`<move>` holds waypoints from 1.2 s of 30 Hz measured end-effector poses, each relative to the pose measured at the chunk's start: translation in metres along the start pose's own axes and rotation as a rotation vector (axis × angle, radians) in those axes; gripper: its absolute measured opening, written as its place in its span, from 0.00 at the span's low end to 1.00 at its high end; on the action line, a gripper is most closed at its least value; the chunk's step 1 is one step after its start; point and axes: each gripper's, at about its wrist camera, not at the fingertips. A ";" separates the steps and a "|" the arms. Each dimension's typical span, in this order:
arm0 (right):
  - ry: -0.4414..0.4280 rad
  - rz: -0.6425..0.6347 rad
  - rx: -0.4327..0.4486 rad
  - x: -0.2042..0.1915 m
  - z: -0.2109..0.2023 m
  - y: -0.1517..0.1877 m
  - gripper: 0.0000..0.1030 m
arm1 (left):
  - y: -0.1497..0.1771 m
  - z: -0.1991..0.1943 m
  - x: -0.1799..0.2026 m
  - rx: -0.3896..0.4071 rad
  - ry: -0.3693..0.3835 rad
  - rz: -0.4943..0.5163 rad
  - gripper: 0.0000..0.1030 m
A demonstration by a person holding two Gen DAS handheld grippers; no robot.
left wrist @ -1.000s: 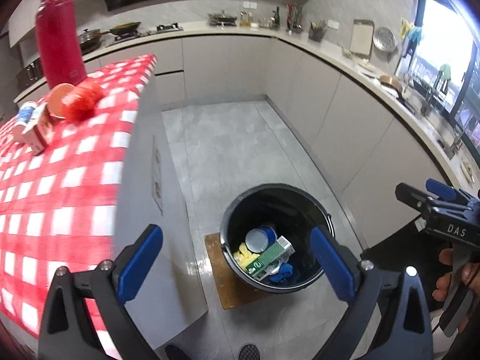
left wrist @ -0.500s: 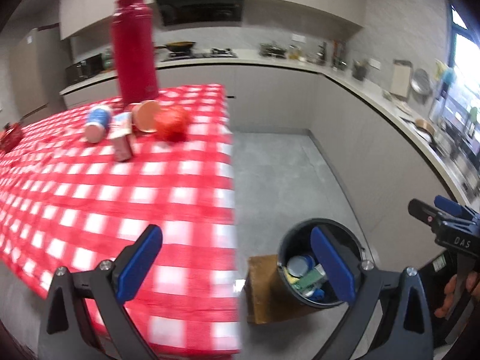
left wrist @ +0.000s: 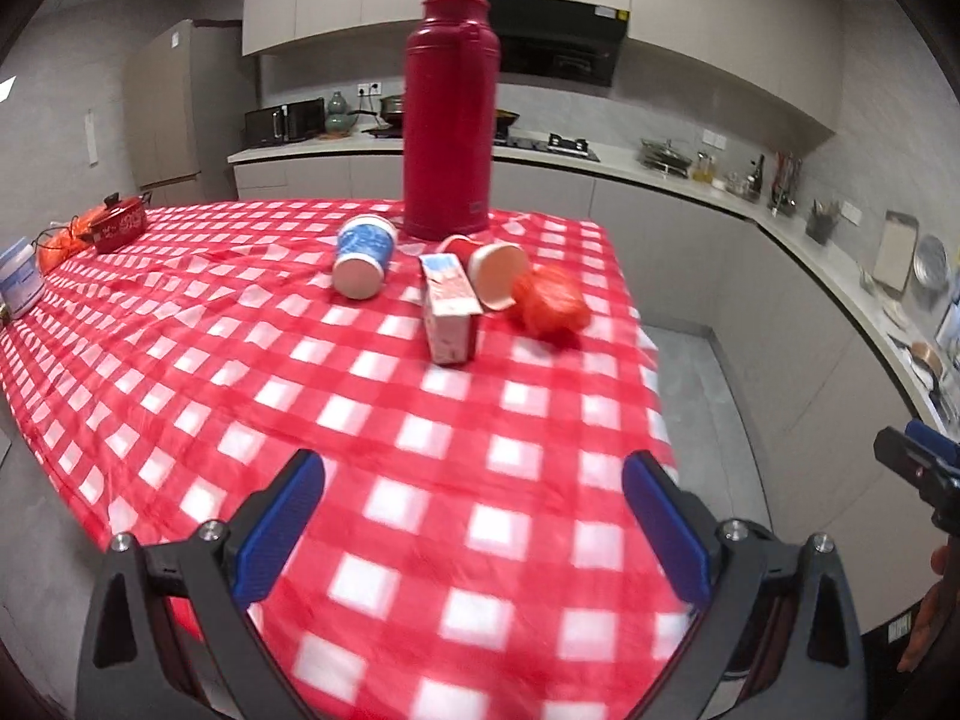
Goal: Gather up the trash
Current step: 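Move both tools back over the table toward the red bag and white carton, then grasp the white printed carton with the left tool while the right tool grasps the red bag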
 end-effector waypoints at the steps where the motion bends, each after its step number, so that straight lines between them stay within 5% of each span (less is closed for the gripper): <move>1: -0.007 -0.009 0.004 -0.005 0.003 -0.003 1.00 | -0.004 0.007 -0.006 -0.002 -0.002 -0.008 0.97; 14: -0.089 -0.088 -0.045 -0.060 0.086 -0.048 0.81 | -0.043 0.084 -0.025 -0.050 0.040 -0.026 0.89; 24: -0.099 -0.106 -0.105 -0.077 0.146 -0.067 0.79 | -0.060 0.151 -0.028 -0.121 0.061 -0.019 0.79; 36: -0.172 -0.156 -0.134 -0.119 0.194 -0.079 0.79 | -0.070 0.160 -0.060 -0.115 0.034 -0.042 0.77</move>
Point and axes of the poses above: each gripper's, at about its wrist camera, not at the fingertips, and z roughly the way its jaws point, x to its right, y to its underside, and after that the axes turned 1 degree about y, right-handed
